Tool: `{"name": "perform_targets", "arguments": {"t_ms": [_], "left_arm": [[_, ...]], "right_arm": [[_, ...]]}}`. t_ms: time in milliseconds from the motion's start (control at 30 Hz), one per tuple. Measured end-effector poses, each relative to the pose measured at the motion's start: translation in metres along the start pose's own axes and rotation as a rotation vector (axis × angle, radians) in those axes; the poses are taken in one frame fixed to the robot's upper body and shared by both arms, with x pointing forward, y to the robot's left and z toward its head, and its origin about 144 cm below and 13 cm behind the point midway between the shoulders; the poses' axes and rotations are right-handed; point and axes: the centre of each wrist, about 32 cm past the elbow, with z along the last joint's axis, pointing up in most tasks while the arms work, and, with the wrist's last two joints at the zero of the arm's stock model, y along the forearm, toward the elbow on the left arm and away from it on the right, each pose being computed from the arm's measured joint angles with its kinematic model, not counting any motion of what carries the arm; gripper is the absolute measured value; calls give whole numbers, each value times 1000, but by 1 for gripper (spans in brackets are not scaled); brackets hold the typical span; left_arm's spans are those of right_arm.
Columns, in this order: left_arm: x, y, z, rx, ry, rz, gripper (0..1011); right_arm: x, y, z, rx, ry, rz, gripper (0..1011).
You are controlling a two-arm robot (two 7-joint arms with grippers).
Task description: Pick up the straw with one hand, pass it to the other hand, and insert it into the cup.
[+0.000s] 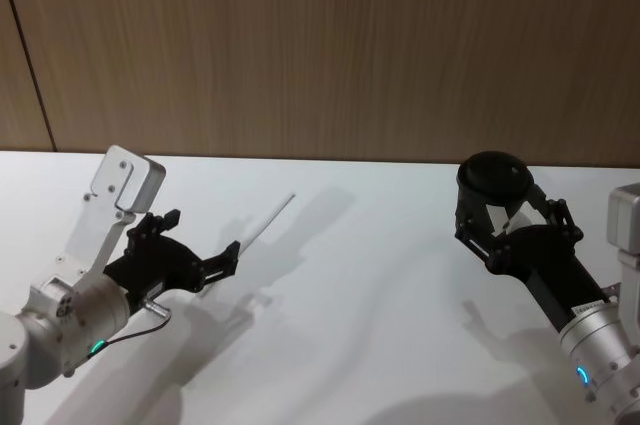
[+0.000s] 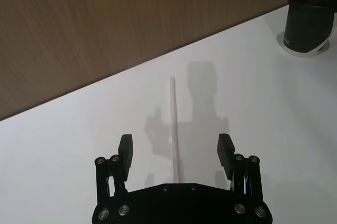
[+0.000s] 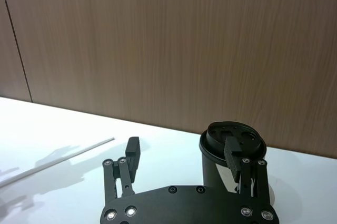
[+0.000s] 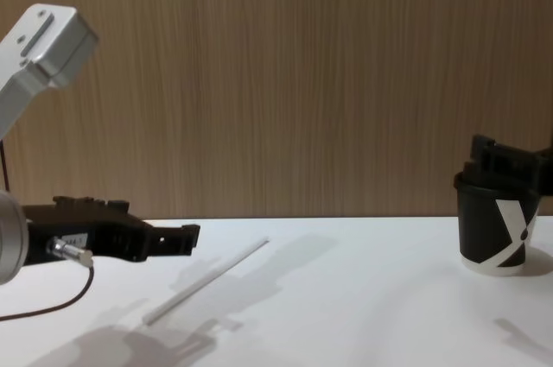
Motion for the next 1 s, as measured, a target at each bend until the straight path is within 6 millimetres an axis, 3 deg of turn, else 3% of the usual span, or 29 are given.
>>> {"name": "perform_targets", "arguments": {"t_ms": [1000], "left_arm": [[13, -5, -22, 51, 53, -42, 1003]], "right_arm": [[0, 0, 0, 0, 0, 0, 1001]]}}
